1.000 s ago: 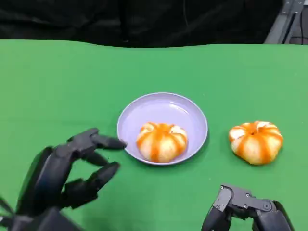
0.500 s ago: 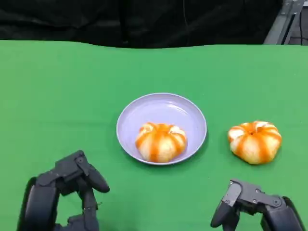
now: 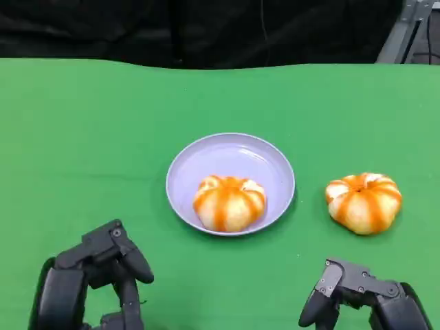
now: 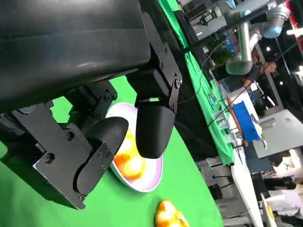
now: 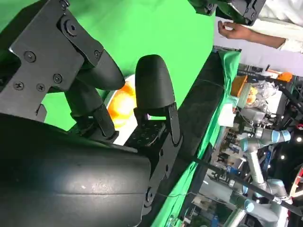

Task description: Grasp the bread from the table and place it into the plate.

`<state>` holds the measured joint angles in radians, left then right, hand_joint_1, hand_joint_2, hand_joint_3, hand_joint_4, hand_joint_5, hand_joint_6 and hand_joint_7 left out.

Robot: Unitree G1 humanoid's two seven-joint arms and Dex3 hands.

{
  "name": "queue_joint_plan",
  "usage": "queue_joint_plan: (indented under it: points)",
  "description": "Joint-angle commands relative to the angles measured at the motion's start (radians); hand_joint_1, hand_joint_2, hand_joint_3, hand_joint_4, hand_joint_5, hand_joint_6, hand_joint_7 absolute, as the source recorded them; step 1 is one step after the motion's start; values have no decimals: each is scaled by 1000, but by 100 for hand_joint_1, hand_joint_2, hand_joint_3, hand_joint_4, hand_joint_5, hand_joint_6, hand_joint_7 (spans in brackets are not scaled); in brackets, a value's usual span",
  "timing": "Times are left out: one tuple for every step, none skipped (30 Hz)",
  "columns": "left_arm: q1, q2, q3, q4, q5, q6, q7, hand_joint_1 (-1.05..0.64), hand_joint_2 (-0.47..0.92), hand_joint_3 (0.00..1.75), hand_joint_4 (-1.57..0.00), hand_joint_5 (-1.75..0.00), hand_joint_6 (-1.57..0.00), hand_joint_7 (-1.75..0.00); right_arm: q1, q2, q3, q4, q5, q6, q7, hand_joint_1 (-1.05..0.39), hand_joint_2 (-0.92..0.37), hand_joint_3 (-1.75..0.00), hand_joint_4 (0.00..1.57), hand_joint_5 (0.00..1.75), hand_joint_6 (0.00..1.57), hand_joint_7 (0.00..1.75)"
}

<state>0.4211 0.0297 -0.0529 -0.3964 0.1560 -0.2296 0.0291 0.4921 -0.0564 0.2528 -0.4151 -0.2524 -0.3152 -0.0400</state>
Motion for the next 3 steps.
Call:
queue_joint_plan:
  points:
    - [6, 13, -2, -2, 3, -14, -9, -4, 16, 175, -98, -175, -85, -165, 8, -3, -1, 0, 5, -20, -2, -3, -18, -163, 81, 175, 82, 142]
    - [6, 11, -3, -3, 4, -14, -9, -4, 16, 175, -98, -175, -85, -164, 9, -3, -3, 1, 2, -21, -3, -3, -18, -163, 81, 175, 82, 143]
    - [7, 11, -4, -3, 4, -13, -9, -4, 16, 175, -98, -175, -85, -164, 9, -4, -4, 1, 0, -22, -4, -2, -18, -163, 81, 175, 82, 143]
